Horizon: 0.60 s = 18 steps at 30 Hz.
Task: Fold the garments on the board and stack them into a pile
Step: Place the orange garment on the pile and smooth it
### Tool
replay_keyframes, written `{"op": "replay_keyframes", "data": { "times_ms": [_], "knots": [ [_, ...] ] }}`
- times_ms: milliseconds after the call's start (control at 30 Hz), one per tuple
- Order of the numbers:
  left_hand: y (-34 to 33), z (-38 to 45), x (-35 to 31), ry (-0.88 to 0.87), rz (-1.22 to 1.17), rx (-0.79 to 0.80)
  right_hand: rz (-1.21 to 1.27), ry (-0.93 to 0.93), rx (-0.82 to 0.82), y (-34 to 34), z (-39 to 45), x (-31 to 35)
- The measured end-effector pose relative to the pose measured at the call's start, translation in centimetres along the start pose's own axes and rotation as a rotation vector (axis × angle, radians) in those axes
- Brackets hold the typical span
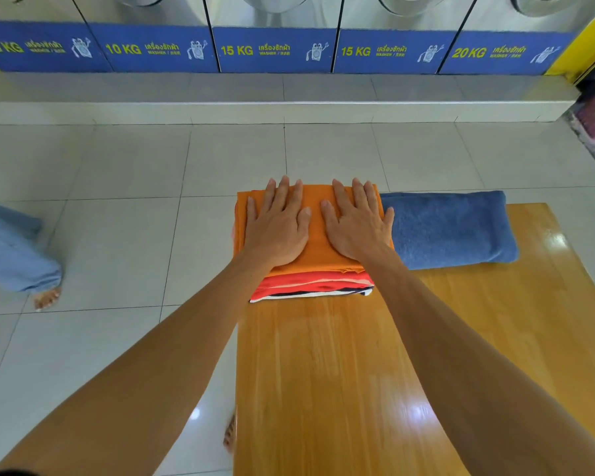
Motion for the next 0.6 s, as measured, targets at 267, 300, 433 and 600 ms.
{"op": "replay_keyframes", "data": {
  "times_ms": [267, 300, 433, 600],
  "knots": [
    [3.1, -2.2, 5.4, 0.167, -0.063, 0.113, -0.151, -0.101, -0.110, 1.5, -1.4, -2.9],
    [3.5, -2.2, 5.8, 0.234, -0.161, 0.062, -0.147, -0.096, -0.130, 1.9, -1.8, -2.5],
    [4.8, -1.1, 5.5, 0.473, -0.606, -0.160, -0.034, 0.004, -0.066, 2.0, -2.1, 2.0],
    [4.0, 0.0, 5.3, 0.505, -0.760, -0.215, -0.122, -0.091, 0.035, -0.6, -1.7, 5.2]
  ]
}}
Point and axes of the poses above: each hand's wrist, its own z-axis towards the middle knuckle, its own y-axis out of the back of the hand, x = y × z, the point moved 1 cm from there along z, towards the middle knuckle, and after that the axes turned 14 degrees about -y, right-handed, at the moved point
